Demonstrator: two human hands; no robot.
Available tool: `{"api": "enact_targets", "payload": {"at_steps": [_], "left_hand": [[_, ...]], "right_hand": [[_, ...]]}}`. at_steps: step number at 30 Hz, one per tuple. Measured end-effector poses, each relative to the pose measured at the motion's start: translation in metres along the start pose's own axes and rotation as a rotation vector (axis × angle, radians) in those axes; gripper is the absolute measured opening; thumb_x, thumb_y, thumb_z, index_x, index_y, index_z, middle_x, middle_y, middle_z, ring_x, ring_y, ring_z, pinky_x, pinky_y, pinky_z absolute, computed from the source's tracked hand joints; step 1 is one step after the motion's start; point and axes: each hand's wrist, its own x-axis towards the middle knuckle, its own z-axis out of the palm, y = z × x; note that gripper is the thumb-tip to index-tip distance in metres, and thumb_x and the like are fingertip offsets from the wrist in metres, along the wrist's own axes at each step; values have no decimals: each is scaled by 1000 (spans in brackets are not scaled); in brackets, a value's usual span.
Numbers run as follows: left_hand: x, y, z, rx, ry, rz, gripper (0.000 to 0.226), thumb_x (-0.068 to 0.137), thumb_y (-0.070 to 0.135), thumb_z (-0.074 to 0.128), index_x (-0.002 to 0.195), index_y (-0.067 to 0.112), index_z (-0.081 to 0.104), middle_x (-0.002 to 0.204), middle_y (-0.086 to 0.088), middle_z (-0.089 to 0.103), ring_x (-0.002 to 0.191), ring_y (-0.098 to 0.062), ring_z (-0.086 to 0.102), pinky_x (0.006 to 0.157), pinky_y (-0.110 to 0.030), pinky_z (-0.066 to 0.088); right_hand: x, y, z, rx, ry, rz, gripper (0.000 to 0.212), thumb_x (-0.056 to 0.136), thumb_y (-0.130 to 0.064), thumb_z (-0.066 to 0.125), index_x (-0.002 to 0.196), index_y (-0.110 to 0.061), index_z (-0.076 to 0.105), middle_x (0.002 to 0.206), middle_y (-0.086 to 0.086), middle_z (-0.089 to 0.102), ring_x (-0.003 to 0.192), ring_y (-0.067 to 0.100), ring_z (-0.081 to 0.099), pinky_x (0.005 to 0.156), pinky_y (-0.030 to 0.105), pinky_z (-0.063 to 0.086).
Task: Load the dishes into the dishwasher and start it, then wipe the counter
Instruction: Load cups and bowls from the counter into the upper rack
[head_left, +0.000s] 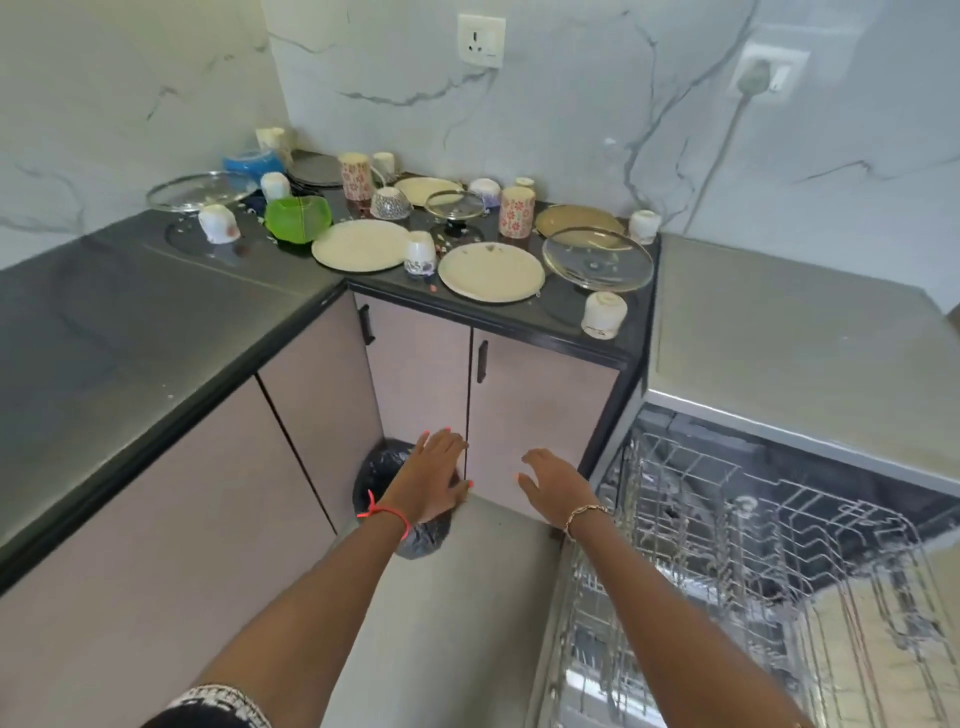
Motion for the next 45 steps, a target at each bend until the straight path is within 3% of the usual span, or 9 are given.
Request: {"api": "enact_targets", "payload": {"at_steps": [8,13,18,23,27,31,40,45], "left_hand": [[70,-83,-16,2,34,-82,53,94,34,50,139,10,36,147,-4,33,143,-20,16,117,-35,2],[136,-136,-39,-11,28,-166,54,94,32,52,138,6,37,146,-8,35,143,-23,17,117,-39,4],[209,-177,-73,-52,108,-208,56,93,33,54,139,5,36,146,-11,34,141,-26,20,116,-37,5],[271,-223,-100,-64,214,-211,53,89,31,61,130,2,46,135,-13,46,131,-31,36,114,-40,17],[322,-260,-121,-55,228,-208,52,90,33,57,129,0,47,134,-16,47,130,-31,37,110,-42,21],[376,-288,-137,-58,147,-177,55,94,34,52,137,2,38,143,-14,39,135,-28,32,112,-38,20],[483,-338,-141,-91,-198,-129,80,93,45,49,148,1,11,156,-14,11,144,-26,11,116,-35,9],[515,-348,-129,-147,-318,-92,86,90,44,55,149,2,7,157,-14,7,145,-25,7,116,-34,9]], "right_hand": [[113,-21,-33,-16,57,-51,41,99,-26,36,136,-7,40,147,8,36,133,23,37,108,31,30],[206,-27,-67,26,137,-105,33,98,-24,38,122,-4,49,133,11,47,119,27,50,99,35,42],[289,-31,-122,18,207,-181,39,98,-23,41,133,-5,45,142,9,42,131,21,38,108,29,29],[357,-32,-163,26,285,-169,38,97,-24,45,131,-7,47,139,7,44,127,23,42,100,33,39],[406,-29,-191,-28,287,-149,44,96,-23,47,134,-4,41,142,11,38,132,25,36,106,32,31],[449,-25,-213,-9,313,-69,50,92,-23,53,136,-4,38,144,13,34,133,28,33,108,34,30],[535,-5,-246,-78,379,195,64,82,-21,63,138,-9,35,146,16,27,134,33,25,109,41,28],[564,20,-258,-88,273,342,69,83,-21,62,143,-15,28,151,12,17,139,34,14,110,45,26]]}}
